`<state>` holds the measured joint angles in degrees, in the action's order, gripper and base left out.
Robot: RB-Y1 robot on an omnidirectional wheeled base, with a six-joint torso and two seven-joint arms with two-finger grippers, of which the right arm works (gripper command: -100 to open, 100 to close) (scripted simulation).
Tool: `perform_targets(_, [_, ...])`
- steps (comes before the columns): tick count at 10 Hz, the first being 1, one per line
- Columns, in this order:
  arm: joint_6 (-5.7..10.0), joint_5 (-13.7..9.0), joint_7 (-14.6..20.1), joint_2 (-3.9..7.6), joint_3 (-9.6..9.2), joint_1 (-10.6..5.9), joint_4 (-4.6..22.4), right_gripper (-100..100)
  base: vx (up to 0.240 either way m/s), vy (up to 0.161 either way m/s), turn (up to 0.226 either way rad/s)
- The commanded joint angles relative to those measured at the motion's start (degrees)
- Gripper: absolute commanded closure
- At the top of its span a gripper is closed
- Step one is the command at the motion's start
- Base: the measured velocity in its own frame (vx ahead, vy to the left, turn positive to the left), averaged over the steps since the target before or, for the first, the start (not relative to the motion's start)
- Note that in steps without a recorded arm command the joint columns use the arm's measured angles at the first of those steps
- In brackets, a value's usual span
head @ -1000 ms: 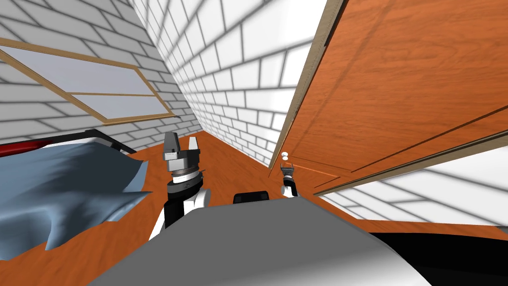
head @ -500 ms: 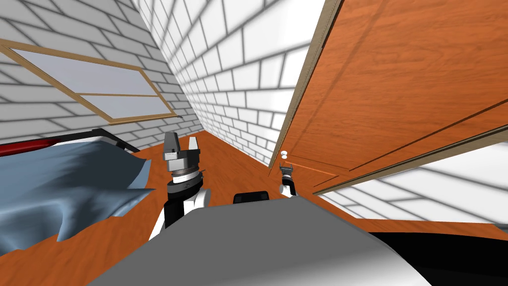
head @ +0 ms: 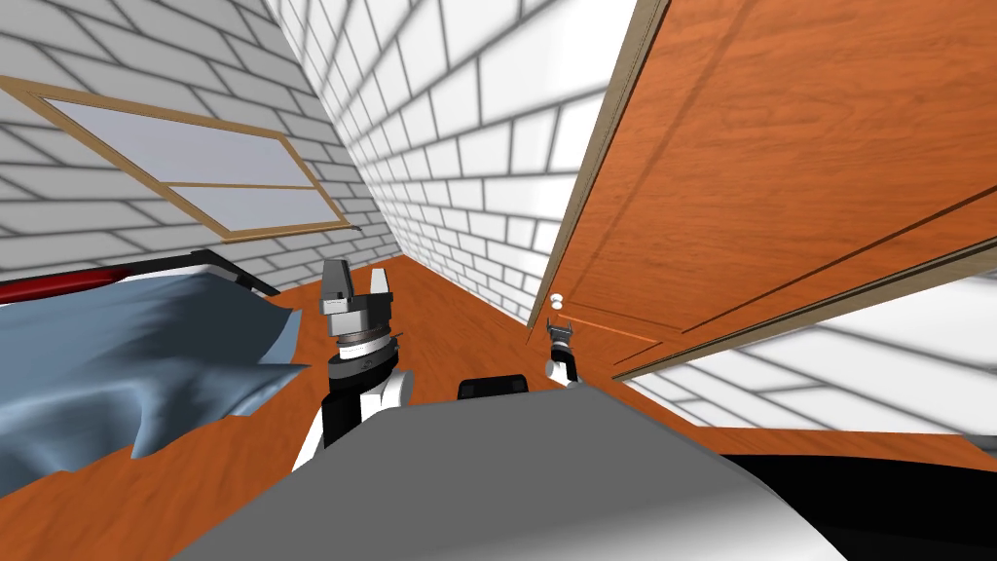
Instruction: Pull the door open
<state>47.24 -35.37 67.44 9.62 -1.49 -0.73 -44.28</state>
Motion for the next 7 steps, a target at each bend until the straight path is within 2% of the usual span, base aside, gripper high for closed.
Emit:
perform_targets(1, [-0.12, -1.15, 2.51, -0.27, -0.43, -0.28, 0.02, -100, -0.058, -0.006, 0.020])
perform_targets(3, [-0.28, -2.06, 4.19, -0.50, -0.76, -0.45, -0.09, -100, -0.054, -0.001, 0.013])
perform_targets(4, [-0.34, -1.78, 3.49, -0.45, -0.63, -0.27, -0.32, -100, -0.022, -0.001, 0.002])
perform_targets(6, [0.16, -2.26, 6.09, 1.74, -0.34, 0.74, 0.35, -100, 0.152, -0.016, 0.100])
perform_targets(7, [0.29, -2.36, 6.68, 2.28, -0.26, 0.99, 0.52, -100, 0.195, 0.002, 0.057])
